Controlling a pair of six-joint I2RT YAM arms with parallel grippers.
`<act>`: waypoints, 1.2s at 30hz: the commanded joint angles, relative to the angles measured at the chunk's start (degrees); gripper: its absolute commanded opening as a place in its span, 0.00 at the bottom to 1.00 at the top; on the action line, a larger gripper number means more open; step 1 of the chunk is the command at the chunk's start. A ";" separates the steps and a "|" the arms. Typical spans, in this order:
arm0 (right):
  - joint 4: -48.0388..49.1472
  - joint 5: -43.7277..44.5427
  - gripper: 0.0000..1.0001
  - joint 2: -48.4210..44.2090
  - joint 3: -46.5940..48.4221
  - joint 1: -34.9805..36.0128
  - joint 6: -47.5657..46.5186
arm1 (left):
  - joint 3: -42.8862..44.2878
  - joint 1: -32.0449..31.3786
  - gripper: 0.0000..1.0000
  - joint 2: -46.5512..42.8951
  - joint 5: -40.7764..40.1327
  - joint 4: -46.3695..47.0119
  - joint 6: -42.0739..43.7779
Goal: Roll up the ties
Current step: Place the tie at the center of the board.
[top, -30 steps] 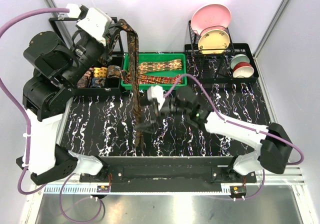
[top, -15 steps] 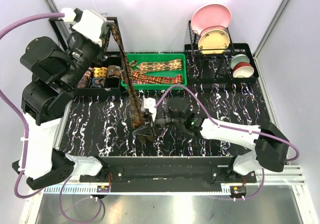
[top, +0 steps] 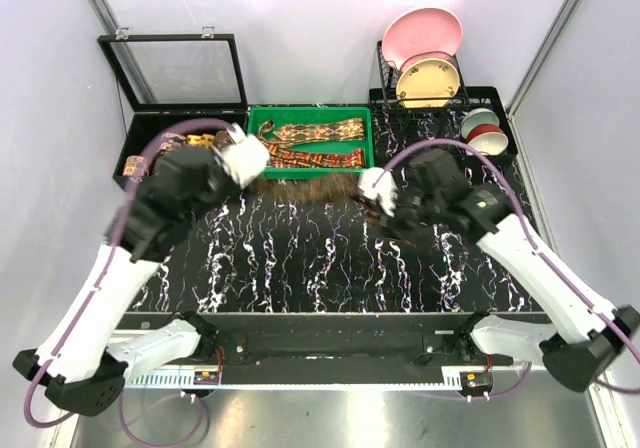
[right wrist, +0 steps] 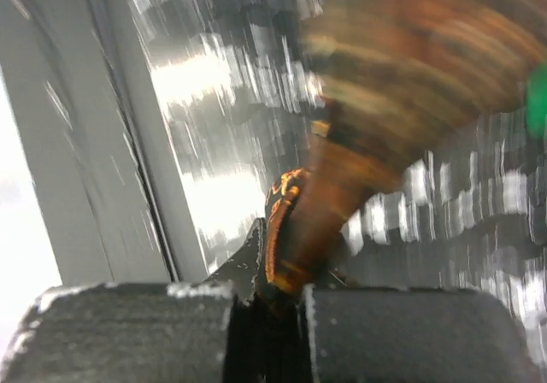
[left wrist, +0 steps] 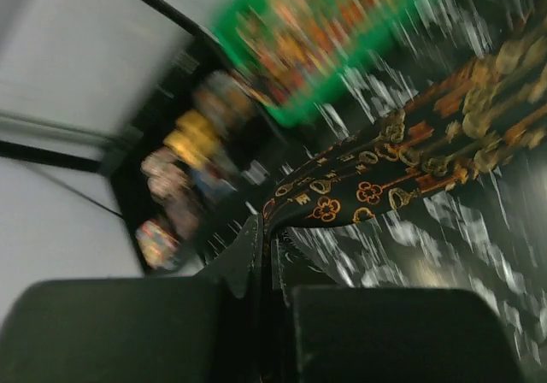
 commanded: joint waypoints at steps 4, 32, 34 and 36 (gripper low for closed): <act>-35.26 15.72 0.00 -1.68 -5.27 -7.79 -25.59 | -17.73 1.20 0.02 -3.82 12.87 -13.47 5.70; -33.88 13.16 0.24 51.58 4.92 -11.66 -38.10 | -6.50 19.83 0.17 50.13 32.05 -27.64 30.23; -32.56 14.05 0.28 51.67 4.66 -11.75 -37.31 | -4.57 20.63 0.30 51.81 31.34 -28.34 30.23; -31.86 14.84 0.36 51.06 4.48 -11.75 -36.35 | -3.24 21.41 0.34 53.83 31.34 -30.09 30.84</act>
